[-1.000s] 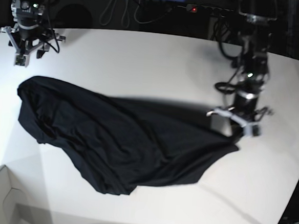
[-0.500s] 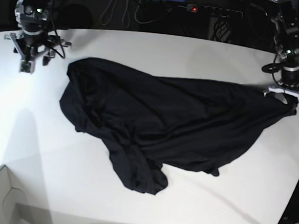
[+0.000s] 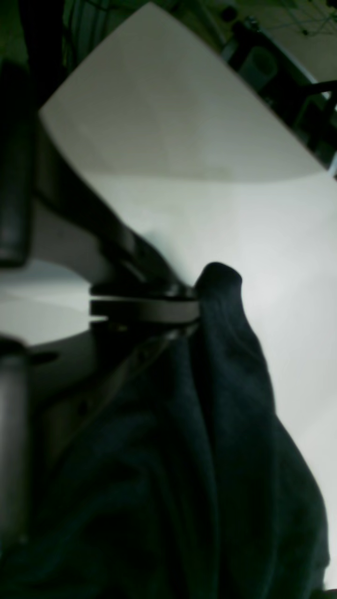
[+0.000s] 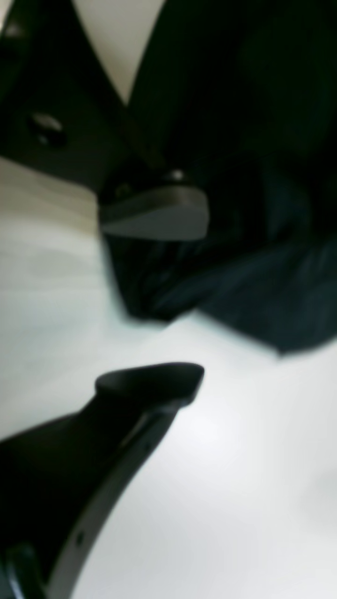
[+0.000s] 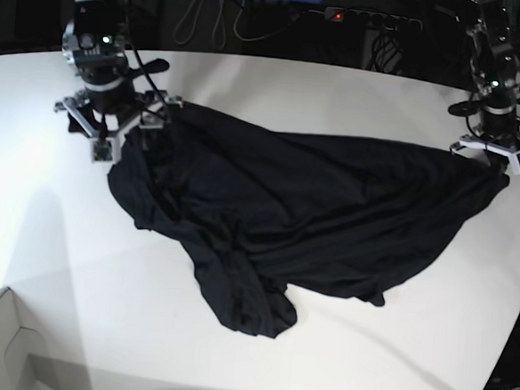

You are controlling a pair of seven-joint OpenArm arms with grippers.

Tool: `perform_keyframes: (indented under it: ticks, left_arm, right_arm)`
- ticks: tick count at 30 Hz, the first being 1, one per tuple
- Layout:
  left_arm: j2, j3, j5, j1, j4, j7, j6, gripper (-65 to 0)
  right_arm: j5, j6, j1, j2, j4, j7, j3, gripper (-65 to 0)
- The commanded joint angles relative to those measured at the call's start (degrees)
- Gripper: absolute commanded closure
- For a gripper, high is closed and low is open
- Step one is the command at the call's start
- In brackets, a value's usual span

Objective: Layout the t-shirt on the table in an organized manner, then fold the t-shirt properly
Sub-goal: 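Reach the right gripper to the shirt's other edge and grasp it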

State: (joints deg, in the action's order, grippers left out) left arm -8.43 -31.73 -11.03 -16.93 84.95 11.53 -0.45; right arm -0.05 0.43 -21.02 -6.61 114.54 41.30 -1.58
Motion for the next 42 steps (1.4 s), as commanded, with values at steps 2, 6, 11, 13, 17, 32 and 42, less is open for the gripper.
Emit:
perform_keyframes:
  ticks: [2,6,11,13,17,32,42]
  left_arm:
    - [-0.76,-0.23,-0.09,0.27,0.20,-1.55,0.05,0.0]
    - [-0.67,-0.05,-0.09,0.18,0.11,-1.46,0.05,0.0]
    - [-0.59,0.12,-0.09,0.18,0.37,-1.46,0.05,0.0]
    - [-0.59,0.12,-0.09,0.18,0.64,-1.46,0.05,0.0]
    - [-0.50,0.03,-0.09,0.18,0.64,-1.46,0.05,0.0]
    - [0.91,-0.41,-0.01,0.18,0.72,-1.46,0.05,0.0]
    - [1.00,-0.41,-0.09,0.01,4.33,-1.55,0.05,0.0]
  right_arm:
    - [-0.25,-0.12,2.60,-0.20,1.02,-1.43,-1.62,-46.4]
    - [-0.25,-0.12,7.61,0.06,0.58,-1.34,-3.91,-46.1]
    - [-0.25,-0.12,13.94,1.21,-8.21,-1.34,-4.88,-46.1]
    - [-0.25,-0.12,15.70,1.29,-11.20,-1.69,-4.96,-45.8]
    - [-0.25,-0.12,19.04,1.29,-15.51,-1.87,-8.04,-40.2]
    - [-0.34,-0.12,27.48,0.85,-28.17,-1.96,-8.75,-27.1]
    - [-0.34,-0.12,28.53,-2.66,-22.19,-1.61,-1.01,0.0]
